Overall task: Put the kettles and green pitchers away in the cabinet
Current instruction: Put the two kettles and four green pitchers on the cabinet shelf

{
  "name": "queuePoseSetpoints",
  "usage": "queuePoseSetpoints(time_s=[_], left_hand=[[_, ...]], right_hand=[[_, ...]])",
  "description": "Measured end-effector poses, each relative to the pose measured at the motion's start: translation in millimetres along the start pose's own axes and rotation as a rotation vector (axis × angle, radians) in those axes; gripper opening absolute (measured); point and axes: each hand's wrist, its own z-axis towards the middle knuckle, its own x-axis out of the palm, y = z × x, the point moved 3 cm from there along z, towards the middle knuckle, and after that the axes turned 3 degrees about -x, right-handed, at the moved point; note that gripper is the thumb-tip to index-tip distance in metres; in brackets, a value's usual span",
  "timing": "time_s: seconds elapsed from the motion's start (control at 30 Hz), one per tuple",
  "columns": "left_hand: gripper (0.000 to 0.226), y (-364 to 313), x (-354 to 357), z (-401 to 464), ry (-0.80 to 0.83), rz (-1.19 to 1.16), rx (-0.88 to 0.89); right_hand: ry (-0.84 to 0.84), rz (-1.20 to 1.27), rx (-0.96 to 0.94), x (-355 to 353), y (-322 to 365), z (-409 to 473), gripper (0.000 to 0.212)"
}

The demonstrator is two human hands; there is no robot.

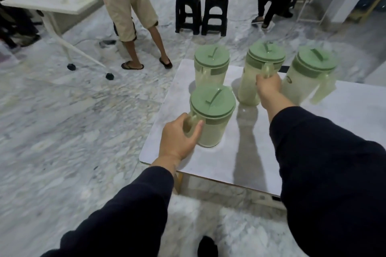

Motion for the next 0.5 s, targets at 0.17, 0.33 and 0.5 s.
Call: queuePoseSetpoints(time_s=[0.17, 0.33, 0.5], left_hand=[[0.044, -5.2, 5.4, 2.1, 0.066, -0.049, 0.005], [0.034, -25.7, 5.1, -5.0, 0.12, -0.189, -0.013], [0.037, -56.7, -7.7, -34.0, 0.257, -0.196, 0.128]], right_hand=[[-0.08, 0.013, -0.07, -24.4, -10.2, -36.2, 0.041], [-0.163, 0.098, -0.119, -61.2, -22.3, -89.1, 0.028], [-0.31, 0.097, -0.179, -120.8, -34.0, -172.7, 0.017]])
